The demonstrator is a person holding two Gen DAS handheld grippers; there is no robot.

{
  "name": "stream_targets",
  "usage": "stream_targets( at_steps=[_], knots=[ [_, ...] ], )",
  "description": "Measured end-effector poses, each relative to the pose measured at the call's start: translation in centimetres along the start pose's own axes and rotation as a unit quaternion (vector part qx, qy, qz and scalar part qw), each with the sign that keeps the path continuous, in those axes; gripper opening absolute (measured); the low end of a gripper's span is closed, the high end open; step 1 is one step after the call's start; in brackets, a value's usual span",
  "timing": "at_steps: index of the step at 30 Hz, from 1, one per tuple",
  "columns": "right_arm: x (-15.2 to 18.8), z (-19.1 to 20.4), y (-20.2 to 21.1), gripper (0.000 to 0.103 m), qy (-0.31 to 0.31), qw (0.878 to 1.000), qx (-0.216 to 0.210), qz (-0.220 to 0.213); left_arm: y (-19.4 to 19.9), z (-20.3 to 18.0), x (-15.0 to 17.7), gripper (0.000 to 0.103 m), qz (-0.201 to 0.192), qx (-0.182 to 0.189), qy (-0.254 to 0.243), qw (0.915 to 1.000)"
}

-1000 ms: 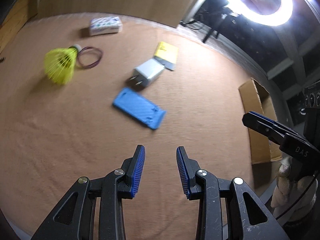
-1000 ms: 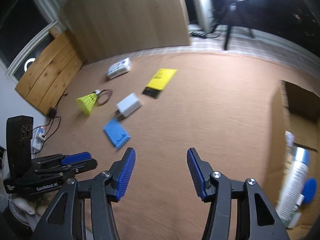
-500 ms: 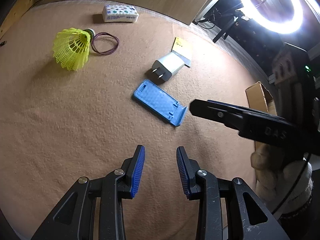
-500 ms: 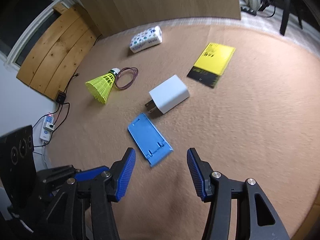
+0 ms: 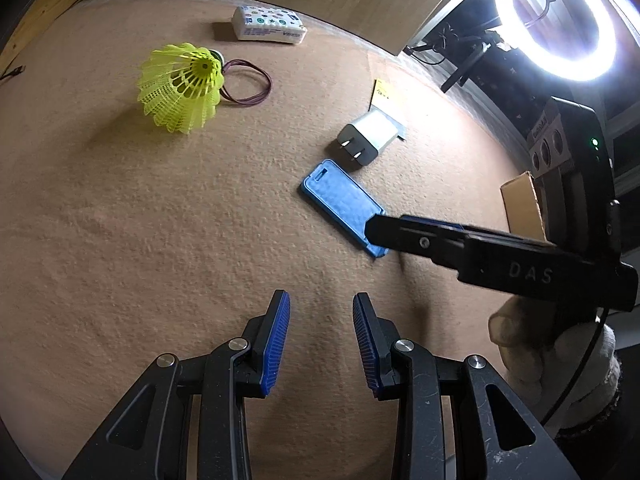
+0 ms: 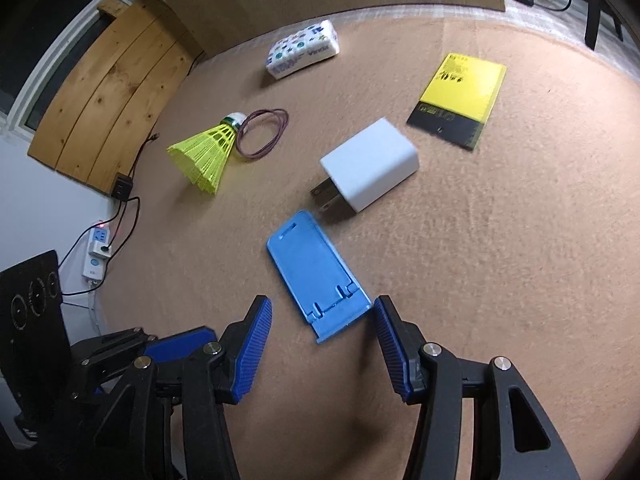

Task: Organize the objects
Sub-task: 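Move the right tool back and grasp the blue phone stand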

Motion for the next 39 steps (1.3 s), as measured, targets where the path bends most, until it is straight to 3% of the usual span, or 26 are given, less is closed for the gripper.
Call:
stream_targets(
  at_steps=[11,17,23,31,39],
  knots=[
    [0.6,1.3,-1.2,0.049,-0.037,0.996,-0.078,0.020,0.1,0.6,-0.5,0.035,0.000,-0.001,-0.001,1.0000],
    [-0.3,1.0,0.0,0.046,-0.021,0.999,-0.023,-0.004,-0.6,0.5,-1.1,0.035,0.004,-0.005,-0.003,1.0000],
    [-1.2,0.8,-1.0,0.046,-0.010,1.000,-0.009,0.009,-1.8,-0.9,-1.8,0.035,0.014,-0.003,-0.028,0.9995],
    [-1.8,1.4,-2.0,0.045,0.006,1.000,0.001,0.024,-2.9,-1.4,-2.9,0.035,0.018,0.002,-0.023,0.9996],
    [-1.7,2.1,-2.5,0.030,0.022,0.999,0.010,0.032,-3.4,-1.3,-3.7,0.033,0.017,0.016,-0.016,0.9996]
  ],
)
Point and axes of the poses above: each gripper's, at about its wrist camera, not at the fingertips, and y roughly against the way its jaws point, z to its left, x to its underside, the point moved 4 cm from there along -y, roughly the way its jaws point, and after that the axes turned 4 degrees about y, right-handed, at the moved point
